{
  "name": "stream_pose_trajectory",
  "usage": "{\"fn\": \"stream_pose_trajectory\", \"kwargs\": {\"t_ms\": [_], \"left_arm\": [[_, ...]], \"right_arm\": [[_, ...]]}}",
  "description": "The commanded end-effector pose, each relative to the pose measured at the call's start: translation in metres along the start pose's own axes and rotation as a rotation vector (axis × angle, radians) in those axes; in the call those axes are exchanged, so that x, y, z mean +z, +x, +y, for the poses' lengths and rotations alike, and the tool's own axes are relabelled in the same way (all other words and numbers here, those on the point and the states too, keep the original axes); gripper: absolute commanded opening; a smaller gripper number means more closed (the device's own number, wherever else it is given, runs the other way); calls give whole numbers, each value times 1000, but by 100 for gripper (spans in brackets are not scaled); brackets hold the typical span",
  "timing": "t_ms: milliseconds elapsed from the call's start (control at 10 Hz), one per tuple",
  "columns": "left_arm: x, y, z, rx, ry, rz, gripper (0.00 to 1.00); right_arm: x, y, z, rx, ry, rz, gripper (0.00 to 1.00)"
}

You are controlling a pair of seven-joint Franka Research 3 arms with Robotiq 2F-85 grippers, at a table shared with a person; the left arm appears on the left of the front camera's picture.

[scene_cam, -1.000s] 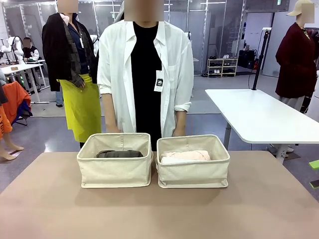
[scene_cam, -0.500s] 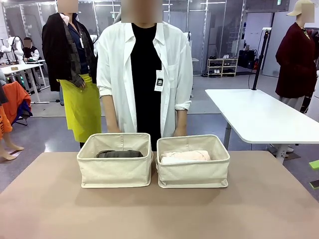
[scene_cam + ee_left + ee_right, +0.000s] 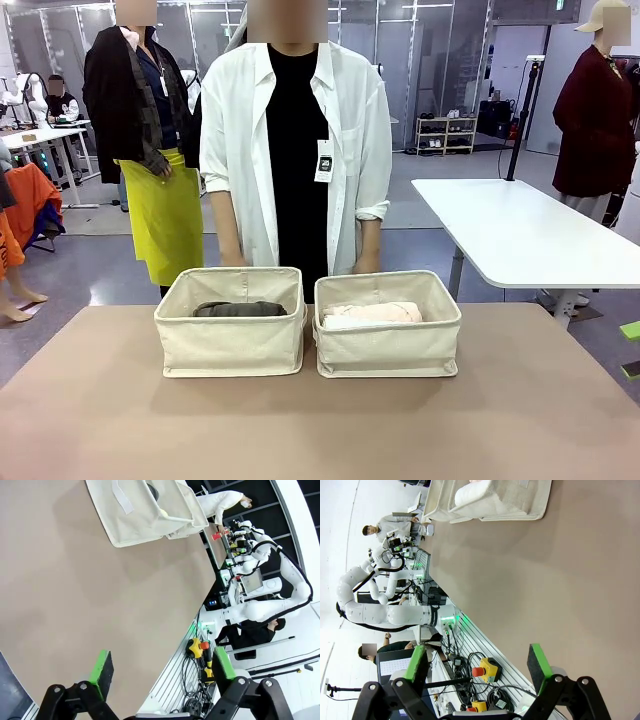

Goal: Divide the towels into two baskets.
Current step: Pick up one hotel-folded towel from the bottom of the table and place it in the Fabric basket indicated by the person.

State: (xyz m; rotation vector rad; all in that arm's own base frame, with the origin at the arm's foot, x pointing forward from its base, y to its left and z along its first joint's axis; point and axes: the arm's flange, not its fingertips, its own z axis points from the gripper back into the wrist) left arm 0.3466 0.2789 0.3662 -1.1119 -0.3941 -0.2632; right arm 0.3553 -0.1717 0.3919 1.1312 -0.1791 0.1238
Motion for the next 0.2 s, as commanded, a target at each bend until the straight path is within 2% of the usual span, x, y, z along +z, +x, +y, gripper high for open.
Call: {"fn": "stream_pose_trajectory", "kwargs": {"t_ms": [0, 100], "left_arm": [[0, -5, -6, -4, 0, 4, 100], [0, -5, -6, -4, 0, 4, 100]], "right_arm": [[0, -3, 3, 6, 7, -5, 100], [0, -3, 3, 6, 7, -5, 100]]}}
